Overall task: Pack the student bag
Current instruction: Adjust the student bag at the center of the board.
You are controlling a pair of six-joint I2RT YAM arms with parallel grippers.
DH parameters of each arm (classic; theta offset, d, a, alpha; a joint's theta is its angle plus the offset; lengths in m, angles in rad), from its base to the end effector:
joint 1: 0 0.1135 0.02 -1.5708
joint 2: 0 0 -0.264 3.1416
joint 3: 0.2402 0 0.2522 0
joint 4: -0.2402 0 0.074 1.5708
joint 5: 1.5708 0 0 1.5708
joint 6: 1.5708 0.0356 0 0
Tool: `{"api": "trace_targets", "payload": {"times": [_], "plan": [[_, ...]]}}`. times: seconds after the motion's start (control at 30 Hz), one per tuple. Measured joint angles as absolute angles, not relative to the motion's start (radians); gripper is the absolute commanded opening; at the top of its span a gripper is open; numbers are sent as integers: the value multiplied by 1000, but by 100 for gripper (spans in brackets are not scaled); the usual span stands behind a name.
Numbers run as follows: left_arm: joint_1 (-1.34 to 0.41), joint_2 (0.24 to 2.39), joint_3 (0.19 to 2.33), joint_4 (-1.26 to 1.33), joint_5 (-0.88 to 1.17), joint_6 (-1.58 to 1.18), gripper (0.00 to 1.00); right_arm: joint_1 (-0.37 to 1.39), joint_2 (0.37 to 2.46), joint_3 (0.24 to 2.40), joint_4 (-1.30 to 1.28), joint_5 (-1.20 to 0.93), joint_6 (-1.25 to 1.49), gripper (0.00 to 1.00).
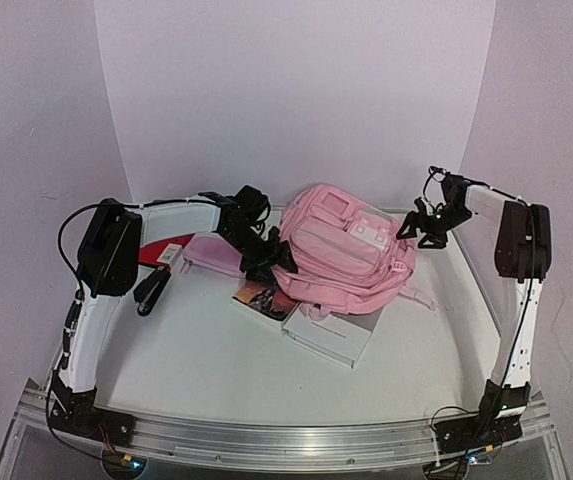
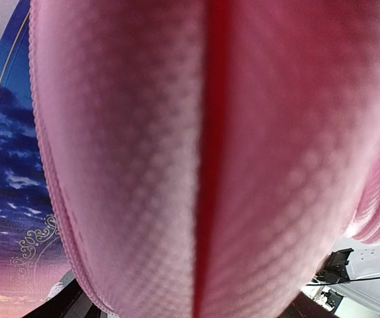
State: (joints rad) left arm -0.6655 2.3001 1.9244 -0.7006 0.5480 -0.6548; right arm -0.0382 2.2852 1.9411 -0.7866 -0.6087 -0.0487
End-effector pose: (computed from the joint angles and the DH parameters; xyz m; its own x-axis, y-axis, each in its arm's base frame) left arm 0.3782 -0.3204 0.1844 -0.9886 0.1152 -0.0972 0.1506 0.7424 -0.6528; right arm 0.4882 0.0017 0.1934 -0.8927 -0.0058 -0.4507 -0.2558 0.8298 0.4960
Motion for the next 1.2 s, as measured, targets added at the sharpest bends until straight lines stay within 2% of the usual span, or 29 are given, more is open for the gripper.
{"api": "trace_targets", "payload": {"times": [0.1,0.17,0.23,0.3,0.37,0.4,0.53,0.63,0.87,0.97,1.0,1.03,1.2], "plan": [[-665,2301,1924,-701,549,-655,69,-55,2334,1960,-754,-597,-36,88],[-665,2308,1933,-707,550,-655,64,-63,2371,1964,-736,-615,-27,77],[-665,2318,1945,-710,556,-655,55,-69,2401,1962,-730,-652,-22,58],[-665,2328,1957,-714,558,-653,43,-69,2411,1959,-721,-691,-16,31],[-664,2337,1972,-722,556,-652,32,-68,2411,1948,-709,-716,-15,8],[-663,2341,1981,-730,555,-651,27,-69,2411,1942,-701,-728,-13,1],[-660,2345,2023,-763,545,-652,11,-75,2386,1906,-682,-778,6,0],[-653,2344,2064,-809,526,-644,4,-77,2307,1838,-677,-787,28,0],[-618,2326,2121,-916,498,-620,5,-77,1914,1514,-634,-828,84,0],[-591,2321,2127,-928,506,-609,8,-65,1762,1349,-575,-843,116,2],[-582,2323,2134,-935,509,-605,9,-55,1726,1290,-547,-844,135,6],[-571,2328,2148,-951,513,-601,13,-43,1700,1236,-513,-842,152,15],[-496,2409,2318,-991,457,-593,43,83,1671,1021,-450,-848,215,56]]}}
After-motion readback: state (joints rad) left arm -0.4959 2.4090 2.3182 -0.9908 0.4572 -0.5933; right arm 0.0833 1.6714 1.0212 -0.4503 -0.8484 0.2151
